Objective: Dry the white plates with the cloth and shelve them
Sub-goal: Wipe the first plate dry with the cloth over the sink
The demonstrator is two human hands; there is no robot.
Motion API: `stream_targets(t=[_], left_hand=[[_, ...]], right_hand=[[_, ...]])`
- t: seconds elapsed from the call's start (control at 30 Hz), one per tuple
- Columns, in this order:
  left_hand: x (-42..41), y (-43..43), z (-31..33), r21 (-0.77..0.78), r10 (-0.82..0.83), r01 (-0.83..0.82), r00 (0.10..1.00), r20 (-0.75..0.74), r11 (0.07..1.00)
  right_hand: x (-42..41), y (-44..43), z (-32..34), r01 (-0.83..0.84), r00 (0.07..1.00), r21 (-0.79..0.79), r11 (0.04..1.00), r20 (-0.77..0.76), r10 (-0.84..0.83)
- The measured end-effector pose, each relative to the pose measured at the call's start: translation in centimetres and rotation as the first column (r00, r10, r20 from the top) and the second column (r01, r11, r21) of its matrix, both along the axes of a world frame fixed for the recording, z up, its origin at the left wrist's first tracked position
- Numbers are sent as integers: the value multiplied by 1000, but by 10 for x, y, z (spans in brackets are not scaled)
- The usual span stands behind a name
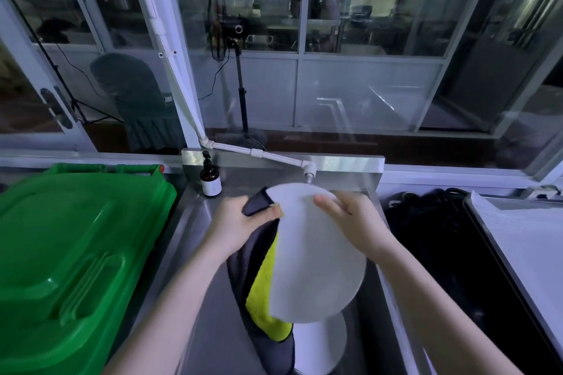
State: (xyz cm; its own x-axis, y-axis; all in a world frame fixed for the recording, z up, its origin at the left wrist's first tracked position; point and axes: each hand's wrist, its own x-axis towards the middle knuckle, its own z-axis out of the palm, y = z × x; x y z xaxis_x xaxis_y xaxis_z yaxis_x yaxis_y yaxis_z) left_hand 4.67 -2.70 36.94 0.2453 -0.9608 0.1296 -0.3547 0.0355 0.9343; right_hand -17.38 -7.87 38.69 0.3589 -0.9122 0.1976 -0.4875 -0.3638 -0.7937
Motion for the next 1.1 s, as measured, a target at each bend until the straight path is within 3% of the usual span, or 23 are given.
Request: stream_targets(t=[0.07,0.13,0.2,0.23,0.27,0.33,0.37,0.4,0.43,0.5,0.57,0.63,0.73,0.8,0.9,1.0,1.03,1.1], left_hand=[[-7,-3,4,27,-132,130,984,120,991],[-11,-2,3,17,-96,94,988,119,995],[-13,2,-7,-50,116,-119,992,-56,992],[-16,5,-13,-48,248,-263,948,-199,964],[-21,7,-20,10,378,-398,862,-337,917],[-34,8,-28,250,602,-558,637,-483,791],[-38,8,-32,353,672,-577,564,-480,736],[-39,7,-35,411,706,-575,544,-454,707],[-36,7,-36,421,705,-565,559,-436,709],[-22,7,-36,328,639,-550,623,-452,768],[-9,9,-28,202,522,-485,741,-422,851],[-2,6,-19,102,384,-371,874,-298,923],[-1,-3,-4,-30,117,-119,991,-61,992],[-5,-9,0,-64,-25,31,996,87,997],[-4,-9,-1,-73,-9,14,998,65,997],[-5,-4,-8,-48,179,-185,978,-103,982],[-9,-3,-12,-8,278,-286,938,-205,958],[-21,0,-19,154,515,-497,768,-381,854]], right_hand=[[8,1,6,-139,985,-114,984,-120,125],[8,-3,10,-131,984,-161,978,-137,110],[2,-7,11,18,999,-142,990,-40,-24],[2,-6,9,121,991,-108,987,73,-113],[7,-1,4,225,952,-43,973,222,-210],[27,16,-11,413,743,213,886,484,-463],[38,23,-20,447,625,369,815,522,-580],[44,26,-29,438,565,474,763,515,-644],[44,26,-35,403,582,515,756,493,-646],[31,22,-33,304,725,447,842,465,-509],[12,9,-18,180,853,308,934,424,-304],[-3,-4,4,58,955,189,980,275,-110],[-1,-15,23,-133,986,51,990,-90,137],[8,-12,23,-182,958,-51,982,-235,165],[9,-7,17,-149,979,-160,976,-163,122],[3,-6,11,76,995,-41,996,68,-73],[5,-3,7,165,968,36,986,188,-169],[18,9,-6,339,822,218,915,404,-401]])
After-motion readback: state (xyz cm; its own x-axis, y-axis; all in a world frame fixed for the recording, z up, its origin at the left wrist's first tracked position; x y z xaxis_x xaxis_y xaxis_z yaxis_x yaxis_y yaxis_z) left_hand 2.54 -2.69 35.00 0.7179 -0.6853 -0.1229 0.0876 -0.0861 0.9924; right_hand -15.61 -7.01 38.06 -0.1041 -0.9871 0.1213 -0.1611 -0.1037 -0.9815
